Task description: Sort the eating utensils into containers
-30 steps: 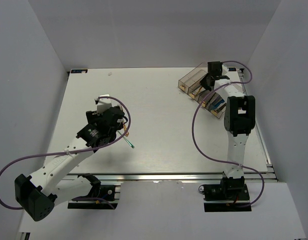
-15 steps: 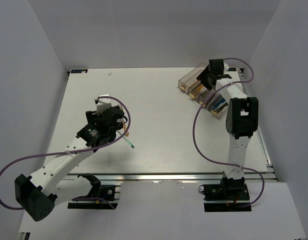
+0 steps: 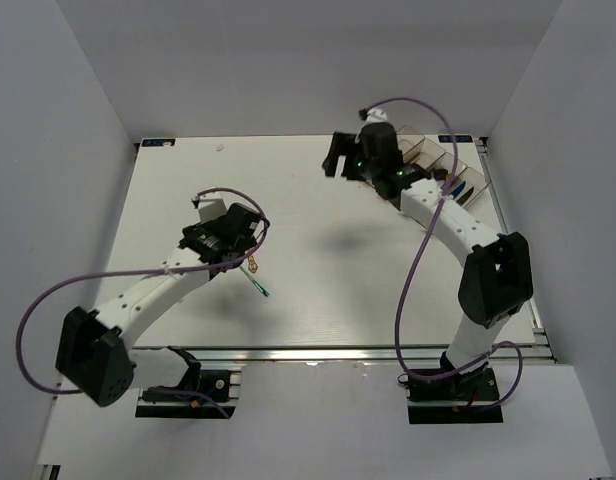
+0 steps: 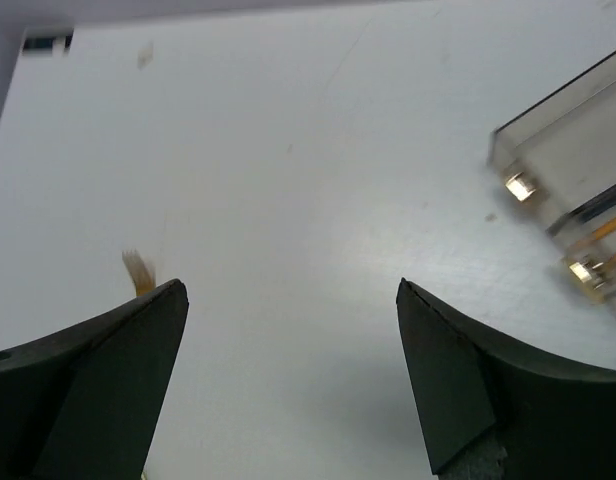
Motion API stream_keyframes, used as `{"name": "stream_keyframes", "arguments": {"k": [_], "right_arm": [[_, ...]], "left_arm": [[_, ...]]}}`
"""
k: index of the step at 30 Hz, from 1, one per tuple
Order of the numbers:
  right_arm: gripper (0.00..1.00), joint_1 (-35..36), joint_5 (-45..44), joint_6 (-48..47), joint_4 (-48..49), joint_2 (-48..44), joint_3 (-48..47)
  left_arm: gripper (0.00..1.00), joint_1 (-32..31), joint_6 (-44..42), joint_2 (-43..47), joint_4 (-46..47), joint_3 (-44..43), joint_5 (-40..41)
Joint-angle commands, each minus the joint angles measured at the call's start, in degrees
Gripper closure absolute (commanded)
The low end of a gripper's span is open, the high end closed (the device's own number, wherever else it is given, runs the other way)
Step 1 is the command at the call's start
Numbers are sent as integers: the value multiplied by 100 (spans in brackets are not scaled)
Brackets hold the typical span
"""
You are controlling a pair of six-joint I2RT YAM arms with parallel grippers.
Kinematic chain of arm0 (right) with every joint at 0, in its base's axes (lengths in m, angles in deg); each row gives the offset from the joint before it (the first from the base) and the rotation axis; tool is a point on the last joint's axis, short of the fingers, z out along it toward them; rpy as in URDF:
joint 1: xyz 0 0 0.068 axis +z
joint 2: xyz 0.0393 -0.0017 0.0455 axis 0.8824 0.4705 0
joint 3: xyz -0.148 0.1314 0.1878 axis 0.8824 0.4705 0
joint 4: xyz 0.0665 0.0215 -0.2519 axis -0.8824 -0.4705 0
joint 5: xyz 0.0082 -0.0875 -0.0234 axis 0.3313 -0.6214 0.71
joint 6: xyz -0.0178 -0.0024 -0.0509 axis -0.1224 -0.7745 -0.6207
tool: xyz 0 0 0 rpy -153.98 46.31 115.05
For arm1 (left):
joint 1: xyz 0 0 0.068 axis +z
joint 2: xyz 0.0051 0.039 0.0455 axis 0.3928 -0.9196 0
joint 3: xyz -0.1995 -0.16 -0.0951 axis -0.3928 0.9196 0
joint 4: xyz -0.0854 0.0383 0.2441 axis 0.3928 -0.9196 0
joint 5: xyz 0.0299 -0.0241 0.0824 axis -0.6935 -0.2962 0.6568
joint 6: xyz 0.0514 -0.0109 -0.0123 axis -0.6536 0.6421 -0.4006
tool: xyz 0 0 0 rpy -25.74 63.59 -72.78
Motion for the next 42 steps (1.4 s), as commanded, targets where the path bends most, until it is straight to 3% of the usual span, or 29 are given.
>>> {"name": "stream_keyframes", "arguments": {"k": [1,4,7,9,11,14,15,17,28,32,35,37,38,39,42], "right_arm": [[11,309,272,-461,-74,-199,773],[11,722,-245,-207,-198,-514,1386],[11,740,-150,57,214,-910,2308],[11,740,-150,119,295,-1297,2636],[11,740,-220,111,321,-1640,2953],[11,740,-229,23,365,-1948,3226],[11,740,-238,5,348,-1984,3262],[11,740,-273,-47,269,-2054,3306],[11,740,-273,-109,277,-2212,3403],[11,732,-220,-92,321,-2256,3438],[11,740,-203,-74,330,-2309,3473],[11,732,-150,-57,347,-2379,3490],[11,740,-124,-48,382,-2406,3525],[11,732,-62,-30,417,-2415,3543],[11,609,534,66,672,-2415,3657]], "left_arm": [[2,20,777,-647,-113,-422,-279],[2,90,926,-1201,-9,-616,-402],[3,353,831,-1798,202,-853,-761],[16,556,515,-2237,518,-1029,-1077],[22,750,77,-2510,895,-1143,-1482],[31,811,-136,-3248,705,-1723,-1456],[40,846,-146,-3441,626,-1994,-1500],[44,952,-128,-3855,537,-2137,-1632],[55,1101,-119,-4340,668,-2146,-1729],[71,1102,-146,-4559,616,-2172,-1896],[74,1110,-154,-4647,669,-2120,-2010],[82,1110,-163,-4665,730,-2058,-2089],[87,1119,-189,-4665,756,-2041,-2133],[99,1110,-198,-4665,791,-1988,-2168],[100,1110,-365,-4630,888,-1883,-2387]]}}
